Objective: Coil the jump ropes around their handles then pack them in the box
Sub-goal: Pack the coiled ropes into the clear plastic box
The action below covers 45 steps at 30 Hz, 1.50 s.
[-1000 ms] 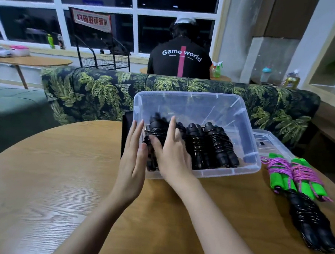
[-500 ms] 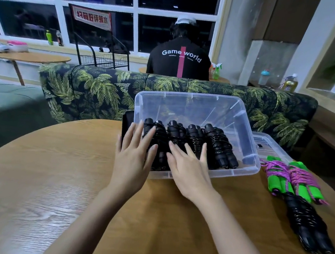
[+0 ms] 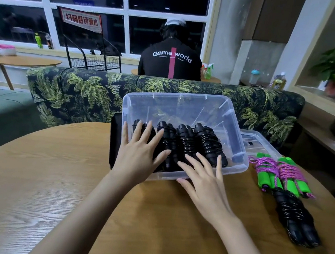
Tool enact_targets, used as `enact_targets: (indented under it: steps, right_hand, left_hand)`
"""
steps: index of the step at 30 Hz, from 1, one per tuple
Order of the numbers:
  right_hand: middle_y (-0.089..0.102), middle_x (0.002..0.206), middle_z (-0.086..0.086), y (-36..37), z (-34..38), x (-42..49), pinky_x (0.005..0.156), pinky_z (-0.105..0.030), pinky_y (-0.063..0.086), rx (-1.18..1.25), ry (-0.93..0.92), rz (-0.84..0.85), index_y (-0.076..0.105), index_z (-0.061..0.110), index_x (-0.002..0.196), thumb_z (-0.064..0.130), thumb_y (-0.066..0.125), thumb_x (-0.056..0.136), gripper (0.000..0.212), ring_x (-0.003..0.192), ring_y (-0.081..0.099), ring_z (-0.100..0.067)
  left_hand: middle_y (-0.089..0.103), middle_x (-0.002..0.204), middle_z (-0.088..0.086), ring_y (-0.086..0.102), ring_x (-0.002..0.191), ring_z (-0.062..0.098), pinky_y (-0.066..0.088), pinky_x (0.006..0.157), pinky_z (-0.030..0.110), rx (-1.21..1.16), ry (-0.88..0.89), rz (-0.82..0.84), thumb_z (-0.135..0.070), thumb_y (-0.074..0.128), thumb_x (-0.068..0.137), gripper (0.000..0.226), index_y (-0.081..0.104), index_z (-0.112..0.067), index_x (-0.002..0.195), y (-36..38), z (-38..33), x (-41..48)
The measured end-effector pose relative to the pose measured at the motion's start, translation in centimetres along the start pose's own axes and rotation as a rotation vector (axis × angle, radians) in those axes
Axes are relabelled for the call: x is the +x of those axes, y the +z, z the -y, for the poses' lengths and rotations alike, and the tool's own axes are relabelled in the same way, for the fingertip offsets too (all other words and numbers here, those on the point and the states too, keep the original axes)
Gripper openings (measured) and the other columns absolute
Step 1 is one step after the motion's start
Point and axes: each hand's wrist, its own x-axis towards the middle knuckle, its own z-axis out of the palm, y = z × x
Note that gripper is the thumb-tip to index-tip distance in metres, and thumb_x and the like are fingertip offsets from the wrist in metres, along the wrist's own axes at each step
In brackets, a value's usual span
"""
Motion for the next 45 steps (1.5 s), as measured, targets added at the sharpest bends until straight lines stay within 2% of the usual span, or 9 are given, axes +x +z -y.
enact_targets:
  steps: [7,12,17,21,23,26,29,39,45]
  right_hand:
    - [0.041,0.153,-0.001,-0.7,-4.0,-2.2,0.121,-0.048,0.002,0.017,0.076,-0.119,0.05,0.027,0.143,0.051,0.031,0.101,0.052,0.146,0.026,-0.021]
    - [0.035,0.156,-0.009,-0.8,-7.9,-5.5,0.118,-0.054,0.023,-0.056,0.271,-0.226,0.042,0.023,0.148,0.044,0.038,0.1,0.053,0.146,0.028,-0.029]
    - [0.041,0.152,-0.015,-1.1,-12.1,-9.3,0.111,-0.063,0.03,-0.281,0.639,-0.091,0.043,0.02,0.148,0.04,0.063,0.091,0.064,0.14,0.036,-0.038]
    - [0.018,0.161,-0.015,-2.0,-14.5,-11.5,0.112,-0.062,0.025,-0.396,0.966,0.129,0.02,0.032,0.155,0.058,0.053,0.091,0.077,0.143,0.023,-0.046]
    - [0.016,0.161,-0.014,-2.1,-15.0,-12.0,0.109,-0.056,0.034,-0.408,1.022,0.16,0.013,0.034,0.155,0.064,0.048,0.09,0.08,0.137,0.033,-0.045]
    - [0.032,0.152,-0.012,-2.1,-15.1,-12.1,0.087,-0.039,0.05,-0.323,1.035,0.156,0.013,0.031,0.155,0.063,0.05,0.09,0.081,0.117,0.054,-0.036]
    - [0.038,0.146,-0.01,-2.2,-14.7,-12.2,0.07,-0.032,0.048,-0.29,1.028,0.139,0.019,0.031,0.152,0.059,0.054,0.091,0.076,0.109,0.057,-0.032]
    - [0.041,0.144,-0.007,-5.7,-10.6,-9.8,0.065,-0.035,0.043,-0.092,0.938,-0.081,0.032,0.032,0.147,0.055,0.061,0.088,0.07,0.108,0.059,-0.034]
    - [0.043,0.144,0.008,-9.5,-3.8,-4.8,0.067,-0.027,0.041,0.204,0.676,-0.345,0.04,0.036,0.144,0.05,0.066,0.085,0.065,0.114,0.052,-0.015]
  left_hand:
    - [0.017,0.164,0.003,0.011,0.152,0.026,-0.012,0.117,0.058,0.051,-0.011,0.003,-0.075,-0.003,0.085,0.083,0.028,-0.038,0.153,0.3,-0.1,0.0]
    - [0.028,0.16,0.004,0.022,0.149,0.027,-0.005,0.119,0.059,0.047,-0.004,0.001,-0.076,0.003,0.088,0.081,0.04,-0.036,0.148,0.8,0.4,0.5]
    - [0.029,0.16,0.003,0.024,0.149,0.026,-0.005,0.119,0.058,0.057,-0.012,0.003,-0.077,0.001,0.086,0.083,0.041,-0.038,0.147,0.7,0.4,0.9]
    - [0.035,0.157,0.005,0.03,0.146,0.028,-0.004,0.119,0.058,0.047,-0.01,-0.005,-0.075,0.006,0.088,0.081,0.048,-0.035,0.144,0.6,0.2,0.8]
    - [0.035,0.157,0.005,0.03,0.146,0.028,-0.003,0.119,0.059,0.059,-0.009,0.0,-0.075,0.006,0.088,0.08,0.047,-0.036,0.144,0.6,0.2,0.7]
    - [0.036,0.157,0.005,0.031,0.146,0.028,-0.002,0.119,0.059,0.059,-0.009,-0.001,-0.075,0.006,0.089,0.079,0.048,-0.036,0.143,0.6,0.2,0.6]
    - [0.034,0.158,0.004,0.029,0.147,0.027,-0.003,0.119,0.059,0.066,-0.012,0.0,-0.076,0.005,0.088,0.08,0.046,-0.037,0.144,0.6,0.3,0.6]
    - [0.033,0.158,0.005,0.028,0.147,0.028,-0.005,0.119,0.059,0.048,-0.008,0.011,-0.076,0.006,0.088,0.08,0.046,-0.036,0.144,0.5,0.2,0.5]
    - [0.033,0.158,0.007,0.028,0.147,0.029,-0.002,0.119,0.059,0.051,-0.016,-0.006,-0.073,0.012,0.09,0.079,0.038,-0.028,0.15,0.8,0.0,0.0]
